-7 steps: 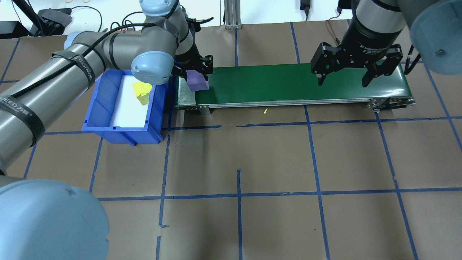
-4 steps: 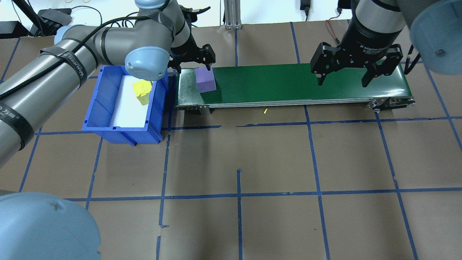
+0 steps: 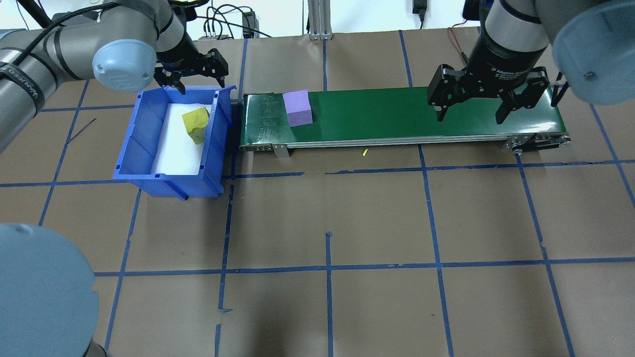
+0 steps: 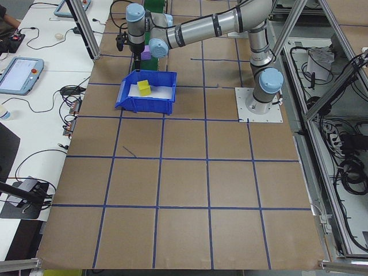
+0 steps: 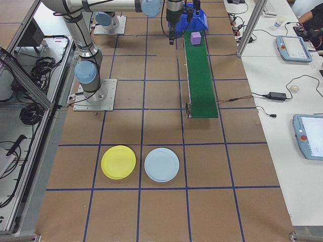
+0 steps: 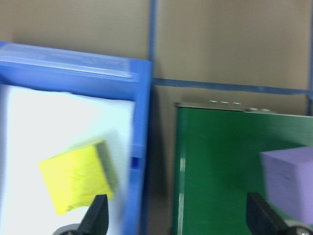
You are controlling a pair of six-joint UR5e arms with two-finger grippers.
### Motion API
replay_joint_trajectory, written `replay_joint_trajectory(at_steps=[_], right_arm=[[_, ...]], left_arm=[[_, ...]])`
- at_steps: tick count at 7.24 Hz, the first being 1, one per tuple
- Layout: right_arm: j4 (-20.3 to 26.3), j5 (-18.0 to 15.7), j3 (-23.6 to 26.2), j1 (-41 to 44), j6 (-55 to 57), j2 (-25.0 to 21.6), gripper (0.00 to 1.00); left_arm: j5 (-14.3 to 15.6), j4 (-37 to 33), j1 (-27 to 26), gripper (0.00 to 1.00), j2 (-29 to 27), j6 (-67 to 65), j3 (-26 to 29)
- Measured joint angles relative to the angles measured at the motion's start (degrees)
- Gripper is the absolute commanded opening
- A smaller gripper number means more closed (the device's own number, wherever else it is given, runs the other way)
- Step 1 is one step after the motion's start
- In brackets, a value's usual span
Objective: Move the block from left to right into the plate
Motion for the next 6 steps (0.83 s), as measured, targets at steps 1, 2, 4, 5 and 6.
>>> replay_joint_trajectory(at_steps=[1, 2, 4, 5, 6], right_arm=[[-2.0, -0.5, 0.7, -0.1, 0.0, 1.2, 1.0], [-5.1, -0.9, 1.1, -0.2, -0.1, 2.7, 1.0], [-9.7, -0.8, 1.1, -1.3, -0.1, 6.7, 1.0], [-12.5, -0.7, 0.9, -2.0, -0.8, 9.2, 1.0], [-15.8, -0.7, 0.8, -2.3, -2.3, 12.0, 1.0]], left_arm=[[0.0, 2.6, 2.4, 1.0, -1.4, 0.0, -0.5], [0.0, 4.6, 3.8, 1.0, -2.7, -1.9, -1.1], [-0.2, 5.9, 4.6, 1.0, -3.8, -9.3, -3.2], [-0.2, 6.1, 4.6, 1.0, -3.9, -11.0, -4.3], [-0.6, 6.2, 4.7, 1.0, -4.0, -11.7, -4.6]])
